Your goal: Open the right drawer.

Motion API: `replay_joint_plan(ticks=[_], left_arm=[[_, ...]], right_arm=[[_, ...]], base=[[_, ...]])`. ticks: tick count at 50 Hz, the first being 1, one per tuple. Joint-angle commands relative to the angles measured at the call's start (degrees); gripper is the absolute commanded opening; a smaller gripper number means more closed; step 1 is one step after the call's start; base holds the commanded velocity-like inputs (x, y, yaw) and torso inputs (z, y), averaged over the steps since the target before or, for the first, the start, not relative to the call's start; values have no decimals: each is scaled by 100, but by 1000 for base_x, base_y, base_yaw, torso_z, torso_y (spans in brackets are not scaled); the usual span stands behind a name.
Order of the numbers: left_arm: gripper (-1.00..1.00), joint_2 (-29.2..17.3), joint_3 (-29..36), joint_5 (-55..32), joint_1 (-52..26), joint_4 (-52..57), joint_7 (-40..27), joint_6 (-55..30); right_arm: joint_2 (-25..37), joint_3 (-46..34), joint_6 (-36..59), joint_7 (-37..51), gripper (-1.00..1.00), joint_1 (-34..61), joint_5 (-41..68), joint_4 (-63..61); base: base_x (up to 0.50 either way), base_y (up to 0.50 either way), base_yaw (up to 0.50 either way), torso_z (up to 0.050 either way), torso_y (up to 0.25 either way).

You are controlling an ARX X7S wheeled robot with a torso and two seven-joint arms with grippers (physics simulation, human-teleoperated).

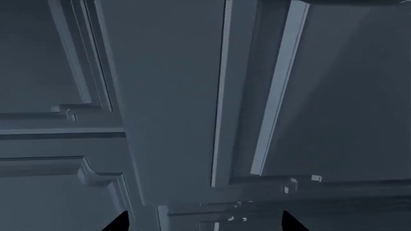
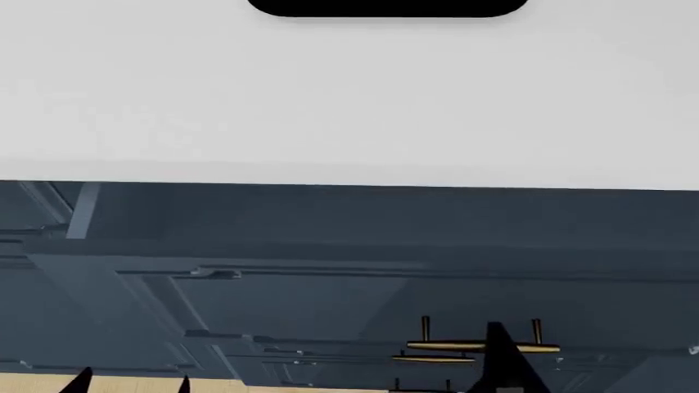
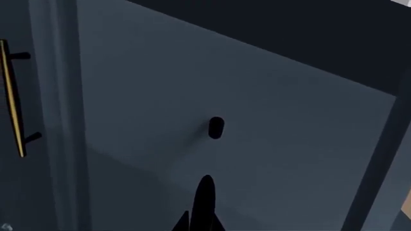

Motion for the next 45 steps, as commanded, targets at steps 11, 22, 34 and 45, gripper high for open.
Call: replay_joint_plan(ticks=[11, 22, 34, 45], left_arm=[[100, -25, 34, -19, -12, 19, -30, -14], [100, -42, 48, -30, -5, 39, -47, -15], [100, -49, 61, -44, -11, 19, -51, 10], [100, -41, 71, -52, -41, -79, -32, 81]], right_arm=[[-207, -475, -52, 206, -100, -60, -590, -148], [-219, -476, -84, 250, -100, -64, -570, -126], [-241, -492, -63, 189, -100, -62, -599, -169], [-223, -509, -75, 137, -100, -48, -621, -209]], base=[[-92, 1, 2, 0, 0], [-231, 0, 0, 0, 0], [-235, 0, 0, 0, 0], [-227, 0, 0, 0, 0]])
